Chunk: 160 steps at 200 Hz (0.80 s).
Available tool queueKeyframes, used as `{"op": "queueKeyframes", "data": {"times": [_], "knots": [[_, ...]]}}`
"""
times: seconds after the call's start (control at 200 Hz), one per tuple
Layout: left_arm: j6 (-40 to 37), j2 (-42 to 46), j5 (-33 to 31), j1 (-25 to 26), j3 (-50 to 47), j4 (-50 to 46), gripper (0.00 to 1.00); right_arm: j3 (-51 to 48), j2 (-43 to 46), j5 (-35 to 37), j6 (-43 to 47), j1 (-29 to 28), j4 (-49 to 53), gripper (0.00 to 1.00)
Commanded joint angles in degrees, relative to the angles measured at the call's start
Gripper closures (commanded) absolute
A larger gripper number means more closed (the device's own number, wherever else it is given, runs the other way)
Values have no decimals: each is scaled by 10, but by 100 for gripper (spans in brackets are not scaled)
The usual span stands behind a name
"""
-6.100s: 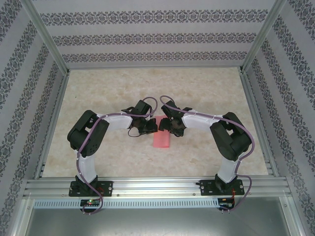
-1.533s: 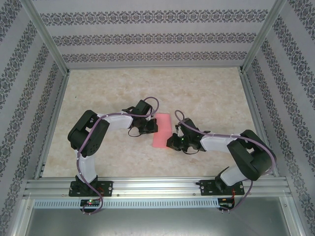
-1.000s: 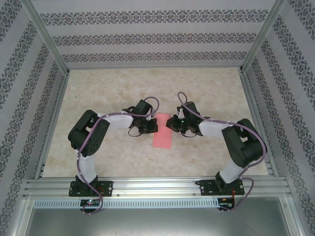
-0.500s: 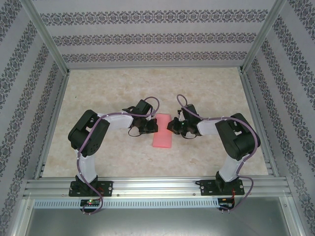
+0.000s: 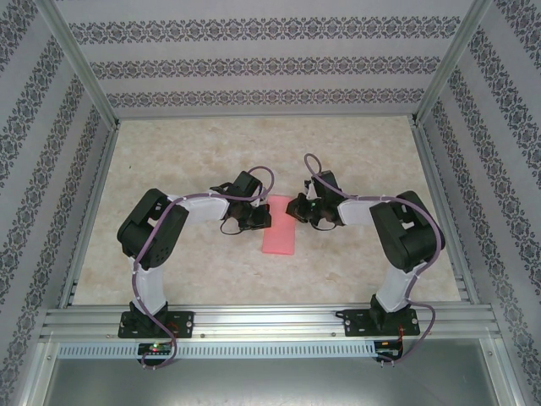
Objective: Fold a paper plane with a square sheet of paper (pick it up from the middle)
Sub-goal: Fold the square sheet of paper in half at the center of the table.
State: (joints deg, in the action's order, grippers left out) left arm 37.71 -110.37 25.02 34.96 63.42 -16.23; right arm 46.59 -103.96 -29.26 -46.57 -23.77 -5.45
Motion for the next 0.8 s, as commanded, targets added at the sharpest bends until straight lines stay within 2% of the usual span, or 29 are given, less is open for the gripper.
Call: {"op": "queueKeyframes", "data": {"times": [0.0,0.34,0.52,0.794], "knots": [[-16,-33,-43,5,-8,-55,100,-21,-24,-1,-6,4,-28,92],[-19,-33,-46,6,-8,-61,100,22,24,-7,0,14,12,91],[-20,-33,-47,6,-7,-63,100,52,-6,-12,7,21,28,91],[-23,-30,-49,6,-10,-64,100,42,-58,11,2,21,37,92]]}}
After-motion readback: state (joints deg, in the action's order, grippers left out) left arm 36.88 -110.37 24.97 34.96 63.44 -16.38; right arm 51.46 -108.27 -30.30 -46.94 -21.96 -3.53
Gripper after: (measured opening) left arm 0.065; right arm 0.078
